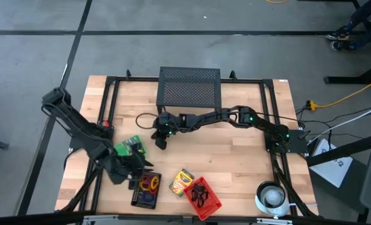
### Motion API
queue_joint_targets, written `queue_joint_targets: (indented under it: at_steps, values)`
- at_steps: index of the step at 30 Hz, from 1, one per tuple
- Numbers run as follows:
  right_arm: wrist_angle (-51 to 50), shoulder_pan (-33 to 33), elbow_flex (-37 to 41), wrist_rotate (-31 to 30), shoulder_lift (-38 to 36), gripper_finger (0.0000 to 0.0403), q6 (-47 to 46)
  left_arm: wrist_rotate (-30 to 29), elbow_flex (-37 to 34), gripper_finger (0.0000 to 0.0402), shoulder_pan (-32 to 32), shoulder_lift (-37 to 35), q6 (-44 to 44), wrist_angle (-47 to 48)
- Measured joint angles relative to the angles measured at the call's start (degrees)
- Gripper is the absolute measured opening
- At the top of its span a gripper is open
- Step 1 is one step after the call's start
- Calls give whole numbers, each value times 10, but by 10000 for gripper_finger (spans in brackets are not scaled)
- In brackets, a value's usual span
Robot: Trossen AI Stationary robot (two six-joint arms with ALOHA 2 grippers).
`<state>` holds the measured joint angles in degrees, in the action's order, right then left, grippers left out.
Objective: Pick & Place Office Desk Supplies
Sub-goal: Put the yellow crayon box into the green bin
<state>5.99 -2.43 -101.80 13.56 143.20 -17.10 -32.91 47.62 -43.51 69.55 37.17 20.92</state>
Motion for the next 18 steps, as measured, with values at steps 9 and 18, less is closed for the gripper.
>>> queue_joint_targets:
  at_steps: [9, 18]
  values:
    - [-30, -20, 0, 39, -11, 74, 7, 141, 0, 78, 96, 114, -176, -163]
    - [-79, -32, 1, 41, -49, 31, 60, 246, 0, 4, 167, 200, -225, -198]
